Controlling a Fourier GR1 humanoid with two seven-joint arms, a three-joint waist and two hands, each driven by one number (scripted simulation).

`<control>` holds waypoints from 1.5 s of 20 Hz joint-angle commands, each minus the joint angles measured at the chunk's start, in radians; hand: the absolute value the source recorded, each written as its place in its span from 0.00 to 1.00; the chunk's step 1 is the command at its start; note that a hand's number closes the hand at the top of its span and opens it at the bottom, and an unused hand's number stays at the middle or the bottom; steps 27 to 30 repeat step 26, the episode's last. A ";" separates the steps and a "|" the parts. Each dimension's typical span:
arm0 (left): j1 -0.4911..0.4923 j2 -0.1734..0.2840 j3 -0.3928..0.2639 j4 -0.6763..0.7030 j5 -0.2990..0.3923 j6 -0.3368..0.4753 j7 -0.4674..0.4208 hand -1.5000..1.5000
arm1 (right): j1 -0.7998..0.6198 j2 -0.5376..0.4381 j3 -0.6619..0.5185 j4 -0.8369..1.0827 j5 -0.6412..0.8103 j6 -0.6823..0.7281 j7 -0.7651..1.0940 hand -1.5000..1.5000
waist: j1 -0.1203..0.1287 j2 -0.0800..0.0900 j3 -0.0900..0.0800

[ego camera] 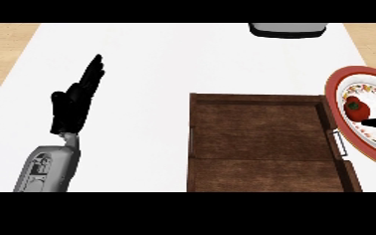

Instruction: Pick the bell pepper from the tray and place it in the plate

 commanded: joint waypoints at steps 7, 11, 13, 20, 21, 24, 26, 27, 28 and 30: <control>-0.025 0.000 0.013 0.029 0.004 -0.006 -0.009 0.50 | 0.078 -0.254 -0.170 0.106 -0.166 0.244 0.011 0.00 | -0.004 0.012 0.005; -0.044 -0.002 0.009 0.017 0.009 -0.011 0.004 0.50 | 0.107 -0.310 -0.178 0.094 -0.178 0.314 0.016 0.00 | -0.004 0.015 0.008; -0.010 -0.008 0.003 -0.004 0.015 -0.017 -0.005 0.50 | 0.139 -0.298 -0.182 0.097 -0.182 0.290 0.016 0.00 | 0.009 0.014 0.009; -0.035 -0.039 -0.017 -0.015 -0.009 0.020 0.011 0.50 | 0.155 -0.335 -0.175 0.062 -0.183 0.313 0.046 0.00 | 0.019 0.015 0.014; -0.015 -0.008 0.006 -0.002 0.005 -0.004 -0.007 0.50 | 0.188 -0.305 -0.180 0.062 -0.190 0.312 0.002 0.00 | 0.012 0.014 0.014; -0.032 -0.003 0.005 0.005 -0.003 -0.002 0.006 0.50 | 0.196 -0.315 -0.192 0.057 -0.207 0.329 0.013 0.00 | 0.005 0.016 0.015; -0.007 -0.024 -0.008 0.012 -0.011 0.008 -0.026 0.50 | 0.199 -0.311 -0.193 0.050 -0.211 0.324 0.020 0.00 | 0.009 0.018 0.015; -0.007 -0.024 -0.008 0.012 -0.011 0.008 -0.026 0.50 | 0.199 -0.311 -0.193 0.050 -0.211 0.324 0.020 0.00 | 0.009 0.018 0.015; -0.007 -0.024 -0.008 0.012 -0.011 0.008 -0.026 0.50 | 0.199 -0.311 -0.193 0.050 -0.211 0.324 0.020 0.00 | 0.009 0.018 0.015; -0.007 -0.024 -0.008 0.012 -0.011 0.008 -0.026 0.50 | 0.199 -0.311 -0.193 0.050 -0.211 0.324 0.020 0.00 | 0.009 0.018 0.015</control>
